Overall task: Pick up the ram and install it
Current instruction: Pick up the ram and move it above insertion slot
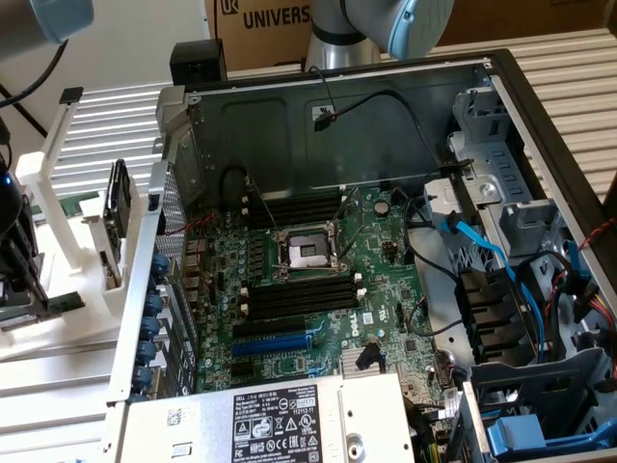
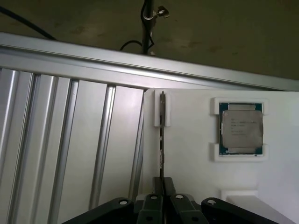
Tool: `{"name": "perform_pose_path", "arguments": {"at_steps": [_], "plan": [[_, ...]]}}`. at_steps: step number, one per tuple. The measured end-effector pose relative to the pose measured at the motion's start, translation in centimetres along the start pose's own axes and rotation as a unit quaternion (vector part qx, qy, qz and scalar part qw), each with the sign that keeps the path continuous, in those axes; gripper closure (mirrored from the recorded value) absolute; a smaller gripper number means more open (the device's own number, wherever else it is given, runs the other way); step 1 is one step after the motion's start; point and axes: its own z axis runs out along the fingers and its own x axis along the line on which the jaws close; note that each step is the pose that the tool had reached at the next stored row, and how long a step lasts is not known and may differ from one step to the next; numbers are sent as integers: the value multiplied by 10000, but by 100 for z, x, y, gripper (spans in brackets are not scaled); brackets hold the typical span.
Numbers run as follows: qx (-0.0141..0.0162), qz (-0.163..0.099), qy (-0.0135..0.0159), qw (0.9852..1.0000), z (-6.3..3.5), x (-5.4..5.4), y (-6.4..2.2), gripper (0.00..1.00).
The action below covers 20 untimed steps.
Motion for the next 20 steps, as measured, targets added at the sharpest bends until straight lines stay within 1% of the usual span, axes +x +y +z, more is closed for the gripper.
{"name": "perform_pose_path", "arguments": {"at_steps": [9, 20], "plan": [[9, -1, 0, 10000, -231, -11, 30, 87], [14, 19, 0, 10000, -709, -42, 86, 88]]}}
